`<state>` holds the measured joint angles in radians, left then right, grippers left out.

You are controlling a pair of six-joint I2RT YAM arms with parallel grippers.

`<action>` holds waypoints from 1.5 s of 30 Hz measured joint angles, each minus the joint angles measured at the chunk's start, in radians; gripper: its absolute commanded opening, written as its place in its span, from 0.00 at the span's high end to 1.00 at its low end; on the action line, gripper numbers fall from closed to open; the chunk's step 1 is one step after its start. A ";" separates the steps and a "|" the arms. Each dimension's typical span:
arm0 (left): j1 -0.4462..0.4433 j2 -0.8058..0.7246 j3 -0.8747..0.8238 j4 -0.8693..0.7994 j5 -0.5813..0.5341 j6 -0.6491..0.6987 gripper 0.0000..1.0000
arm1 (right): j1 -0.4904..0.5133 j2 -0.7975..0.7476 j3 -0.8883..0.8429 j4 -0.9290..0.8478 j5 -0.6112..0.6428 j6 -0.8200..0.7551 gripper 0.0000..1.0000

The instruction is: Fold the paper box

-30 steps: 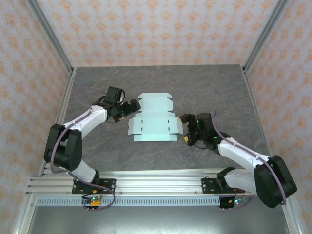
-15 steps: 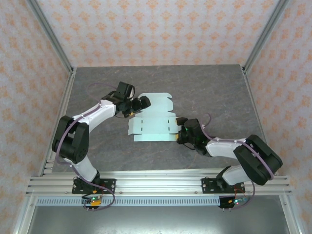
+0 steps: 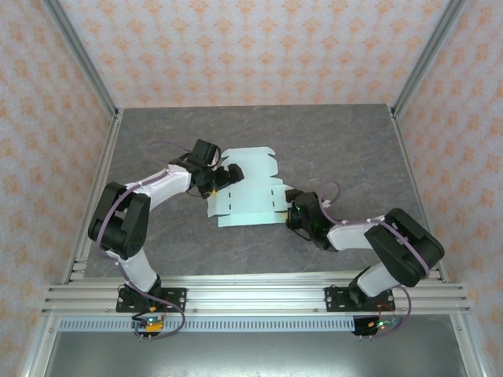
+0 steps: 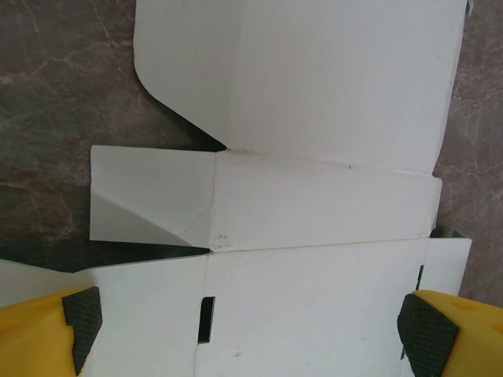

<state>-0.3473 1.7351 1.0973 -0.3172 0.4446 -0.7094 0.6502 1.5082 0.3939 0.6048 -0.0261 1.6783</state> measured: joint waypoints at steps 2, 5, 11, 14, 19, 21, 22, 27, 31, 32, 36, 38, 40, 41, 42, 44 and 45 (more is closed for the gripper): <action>-0.007 0.002 -0.006 0.001 0.000 0.000 0.00 | 0.000 0.019 -0.001 0.024 0.015 -0.018 0.48; -0.013 0.005 -0.007 0.001 0.000 0.000 0.00 | 0.000 0.047 -0.001 0.056 0.036 -0.050 0.56; -0.013 0.003 -0.006 -0.006 -0.010 0.004 0.00 | -0.001 0.104 -0.002 0.135 0.062 -0.100 0.73; -0.013 -0.014 -0.002 -0.037 -0.028 0.018 0.00 | -0.001 0.108 -0.002 0.150 0.068 -0.130 0.74; 0.004 -0.093 0.042 -0.092 -0.037 0.027 0.00 | -0.001 0.106 -0.001 0.160 0.087 -0.212 0.85; 0.029 -0.147 0.058 -0.096 -0.033 0.025 0.00 | -0.001 0.093 0.003 0.153 0.094 -0.255 0.94; 0.040 -0.171 0.066 -0.100 -0.033 0.025 0.00 | -0.001 0.084 0.007 0.149 0.098 -0.276 0.99; 0.097 -0.259 0.152 -0.123 -0.033 0.030 0.00 | -0.012 -0.004 0.048 0.108 0.109 -0.383 1.00; 0.123 -0.278 0.166 -0.135 -0.034 0.030 0.00 | -0.039 -0.087 0.063 0.066 0.109 -0.467 1.00; 0.127 -0.280 0.161 -0.137 -0.034 0.029 0.00 | -0.048 -0.112 0.070 0.040 0.109 -0.500 1.00; 0.132 -0.281 0.148 -0.152 -0.032 0.026 0.00 | -0.074 -0.223 0.132 -0.109 0.109 -0.661 1.00; 0.135 -0.282 0.148 -0.154 -0.032 0.027 0.00 | -0.085 -0.274 0.217 -0.220 0.109 -0.791 1.00; 0.140 -0.282 0.148 -0.154 -0.032 0.027 0.00 | -0.088 -0.290 0.329 -0.312 0.104 -0.916 1.00; 0.146 -0.282 0.148 -0.154 -0.029 0.027 0.00 | -0.086 -0.290 0.392 -0.352 0.101 -0.982 1.00; 0.154 -0.282 0.148 -0.154 -0.023 0.027 0.00 | -0.082 -0.287 0.444 -0.384 0.098 -1.038 1.00; 0.177 -0.282 0.149 -0.150 -0.001 0.021 0.00 | -0.057 -0.273 0.541 -0.441 0.101 -1.155 1.00; 0.190 -0.282 0.149 -0.146 0.010 0.015 0.00 | -0.039 -0.261 0.575 -0.459 0.105 -1.201 1.00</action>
<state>-0.1577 1.4536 1.2465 -0.4633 0.4545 -0.6941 0.6117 1.2469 0.9688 0.1455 0.0784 0.4778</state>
